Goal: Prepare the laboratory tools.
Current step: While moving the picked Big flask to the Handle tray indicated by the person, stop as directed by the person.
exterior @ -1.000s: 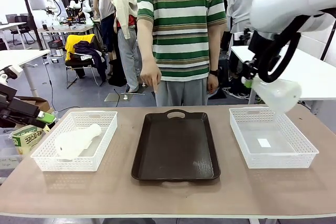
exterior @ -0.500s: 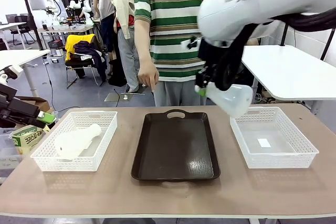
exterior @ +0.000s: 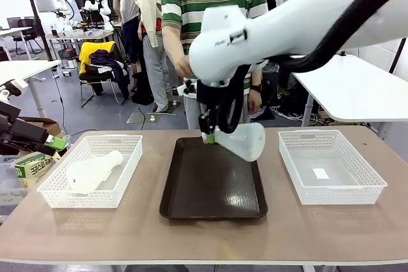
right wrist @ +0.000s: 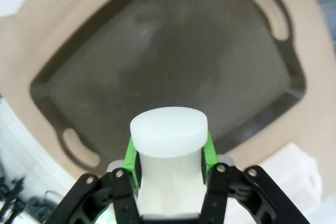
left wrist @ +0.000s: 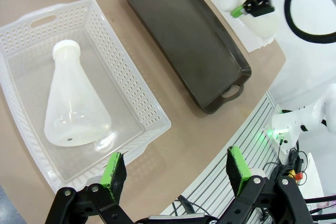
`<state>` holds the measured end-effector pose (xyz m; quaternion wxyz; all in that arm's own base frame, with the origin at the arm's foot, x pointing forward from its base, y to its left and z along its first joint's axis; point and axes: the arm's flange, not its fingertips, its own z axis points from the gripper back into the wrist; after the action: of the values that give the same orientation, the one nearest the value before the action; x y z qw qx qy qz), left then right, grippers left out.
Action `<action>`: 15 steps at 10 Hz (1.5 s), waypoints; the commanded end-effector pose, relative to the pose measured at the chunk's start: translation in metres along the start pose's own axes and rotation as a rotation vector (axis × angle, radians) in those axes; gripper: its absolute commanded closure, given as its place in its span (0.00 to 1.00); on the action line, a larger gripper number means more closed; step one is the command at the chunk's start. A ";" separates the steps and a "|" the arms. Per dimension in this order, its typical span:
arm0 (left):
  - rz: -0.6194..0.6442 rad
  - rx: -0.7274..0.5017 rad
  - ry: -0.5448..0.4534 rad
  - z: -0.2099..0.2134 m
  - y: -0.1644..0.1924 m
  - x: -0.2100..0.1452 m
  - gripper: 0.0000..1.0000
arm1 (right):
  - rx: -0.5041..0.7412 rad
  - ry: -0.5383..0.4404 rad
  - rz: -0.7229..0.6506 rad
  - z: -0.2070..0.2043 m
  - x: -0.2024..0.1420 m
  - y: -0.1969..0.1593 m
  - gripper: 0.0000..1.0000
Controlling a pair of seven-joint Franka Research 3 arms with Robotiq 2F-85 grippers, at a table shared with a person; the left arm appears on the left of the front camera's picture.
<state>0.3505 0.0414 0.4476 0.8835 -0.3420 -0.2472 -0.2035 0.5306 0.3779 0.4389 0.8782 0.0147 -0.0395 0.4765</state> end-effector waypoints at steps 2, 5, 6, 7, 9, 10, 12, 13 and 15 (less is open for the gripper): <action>-0.010 -0.014 -0.016 0.000 0.003 0.000 0.00 | 0.006 0.014 -0.027 -0.039 0.030 -0.013 1.00; -0.010 -0.014 -0.016 0.000 0.003 0.000 0.00 | 0.001 0.024 -0.062 -0.055 0.036 -0.015 1.00; -0.010 -0.014 -0.016 0.000 0.003 0.000 0.00 | 0.002 0.021 -0.069 -0.056 0.036 -0.017 1.00; -0.010 -0.014 -0.016 0.000 0.003 0.000 0.00 | 0.012 0.022 -0.069 -0.056 0.035 -0.019 1.00; -0.010 -0.014 -0.016 0.000 0.003 0.000 0.00 | 0.049 0.020 -0.043 -0.061 0.032 -0.017 1.00; -0.010 -0.014 -0.016 0.000 0.003 0.000 0.00 | 0.049 0.020 -0.043 -0.061 0.032 -0.017 1.00; -0.010 -0.014 -0.016 0.000 0.003 0.000 0.00 | 0.049 0.020 -0.043 -0.061 0.032 -0.017 1.00; -0.010 -0.014 -0.016 0.000 0.003 0.000 0.00 | 0.049 0.020 -0.043 -0.061 0.032 -0.017 1.00; -0.010 -0.014 -0.016 0.000 0.003 0.000 0.00 | 0.049 0.020 -0.043 -0.061 0.032 -0.017 1.00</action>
<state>0.3505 0.0418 0.4475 0.8836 -0.3420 -0.2474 -0.2027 0.5668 0.4004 0.3814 0.8889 0.0336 -0.0190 0.4565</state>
